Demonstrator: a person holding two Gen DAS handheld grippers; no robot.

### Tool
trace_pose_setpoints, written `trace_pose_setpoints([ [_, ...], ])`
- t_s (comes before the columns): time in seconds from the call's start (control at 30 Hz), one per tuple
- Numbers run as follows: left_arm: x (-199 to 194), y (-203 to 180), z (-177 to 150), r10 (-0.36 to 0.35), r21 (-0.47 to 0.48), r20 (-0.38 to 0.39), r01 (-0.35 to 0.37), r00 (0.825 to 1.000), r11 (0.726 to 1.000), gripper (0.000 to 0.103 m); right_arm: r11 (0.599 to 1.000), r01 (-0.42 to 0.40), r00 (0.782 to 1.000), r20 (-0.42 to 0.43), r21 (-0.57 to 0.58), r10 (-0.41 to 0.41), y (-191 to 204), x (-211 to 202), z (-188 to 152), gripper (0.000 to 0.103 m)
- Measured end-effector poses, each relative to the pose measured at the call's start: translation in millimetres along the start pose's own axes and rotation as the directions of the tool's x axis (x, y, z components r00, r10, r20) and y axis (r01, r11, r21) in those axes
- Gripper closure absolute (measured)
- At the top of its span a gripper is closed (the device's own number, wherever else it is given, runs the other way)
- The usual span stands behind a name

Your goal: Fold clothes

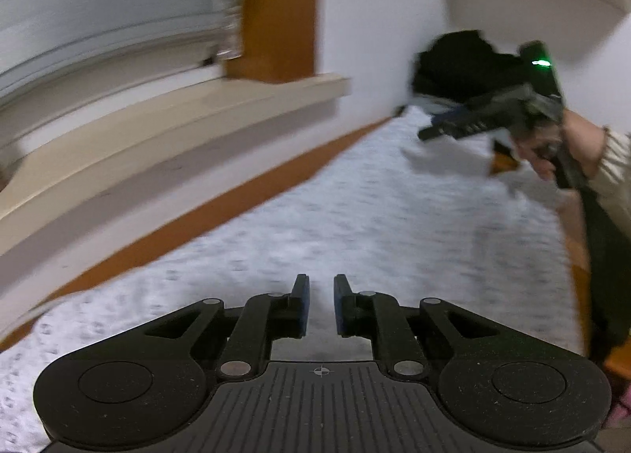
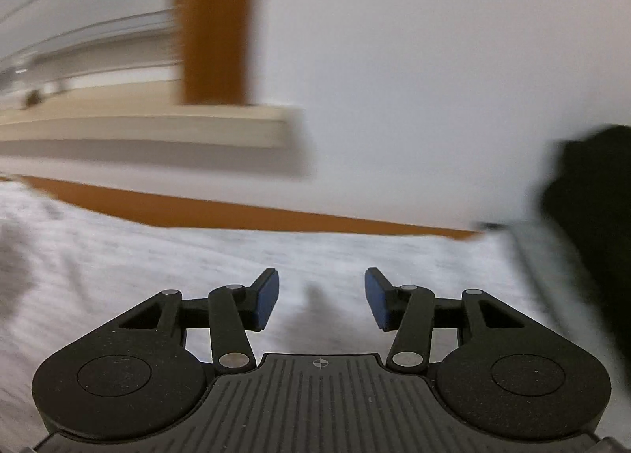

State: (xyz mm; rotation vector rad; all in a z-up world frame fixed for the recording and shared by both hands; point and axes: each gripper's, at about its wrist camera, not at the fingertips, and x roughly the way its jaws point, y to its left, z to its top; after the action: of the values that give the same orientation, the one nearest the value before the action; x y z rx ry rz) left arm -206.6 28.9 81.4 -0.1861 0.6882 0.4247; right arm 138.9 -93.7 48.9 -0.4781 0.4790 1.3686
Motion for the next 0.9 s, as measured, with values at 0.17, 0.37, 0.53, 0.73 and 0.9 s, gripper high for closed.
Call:
trace_pose_setpoints([
  [0.17, 36, 40, 12, 0.075, -0.01, 0.002, -0.075, 0.997, 0.997, 0.08, 0.976, -0.212, 0.977, -0.044, -0.057, 0.21, 65, 34, 1, 0.054],
  [0.37, 81, 58, 27, 0.035, 0.018, -0.009, -0.034, 0.999, 0.999, 0.073, 0.959, -0.234, 0.972, -0.026, -0.161, 0.233, 83, 31, -24, 0.051],
  [0.53, 104, 59, 24, -0.019, 0.062, -0.055, 0.022, 0.998, 0.998, 0.074, 0.963, -0.245, 0.969, -0.009, -0.115, 0.245, 75, 31, -29, 0.049],
  [0.73, 109, 61, 23, -0.057, 0.072, -0.036, 0.059, 0.998, 0.996, 0.077, 0.963, -0.241, 0.97, -0.01, -0.121, 0.241, 80, 32, -27, 0.048],
  [0.9, 107, 54, 30, -0.039, 0.113, -0.014, 0.04, 0.999, 0.993, 0.103, 0.963, -0.241, 0.97, -0.01, -0.118, 0.242, 82, 32, -26, 0.048],
])
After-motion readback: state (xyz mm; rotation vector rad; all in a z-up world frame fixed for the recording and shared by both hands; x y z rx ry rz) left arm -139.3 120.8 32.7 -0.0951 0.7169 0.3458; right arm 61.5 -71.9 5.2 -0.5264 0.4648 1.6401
